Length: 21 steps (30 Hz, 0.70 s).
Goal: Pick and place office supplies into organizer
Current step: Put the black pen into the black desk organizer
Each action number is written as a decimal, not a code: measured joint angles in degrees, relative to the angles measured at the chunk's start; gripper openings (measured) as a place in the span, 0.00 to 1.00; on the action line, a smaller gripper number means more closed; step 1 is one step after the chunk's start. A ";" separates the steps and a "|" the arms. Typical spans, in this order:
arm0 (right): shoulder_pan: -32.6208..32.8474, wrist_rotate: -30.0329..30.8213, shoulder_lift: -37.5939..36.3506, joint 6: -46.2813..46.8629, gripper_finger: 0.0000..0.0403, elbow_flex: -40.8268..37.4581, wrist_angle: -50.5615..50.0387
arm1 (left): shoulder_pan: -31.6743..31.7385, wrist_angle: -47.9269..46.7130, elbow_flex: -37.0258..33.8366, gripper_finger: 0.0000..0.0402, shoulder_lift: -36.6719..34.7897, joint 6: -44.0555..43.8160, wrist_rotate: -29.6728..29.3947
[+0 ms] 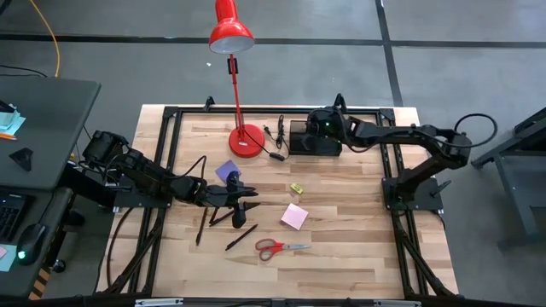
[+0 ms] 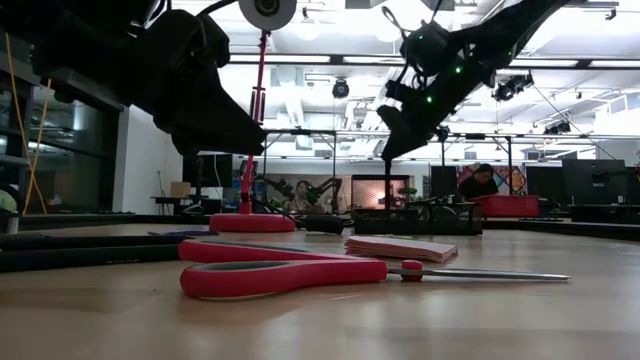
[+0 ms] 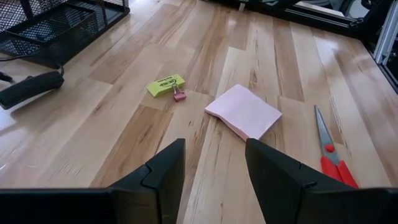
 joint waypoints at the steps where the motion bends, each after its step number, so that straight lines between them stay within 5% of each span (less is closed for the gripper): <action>1: 0.00 0.00 0.22 -0.05 0.06 0.00 0.09 | 0.01 0.02 0.00 0.40 0.00 0.00 0.00; 12: 0.02 -1.43 1.35 -1.56 0.09 -0.04 0.37 | 0.02 0.02 0.00 0.40 0.00 0.00 -0.02; 21: 1.37 -2.78 1.37 -2.49 0.33 -0.04 2.05 | 0.00 -0.18 0.00 0.40 0.00 0.03 -0.02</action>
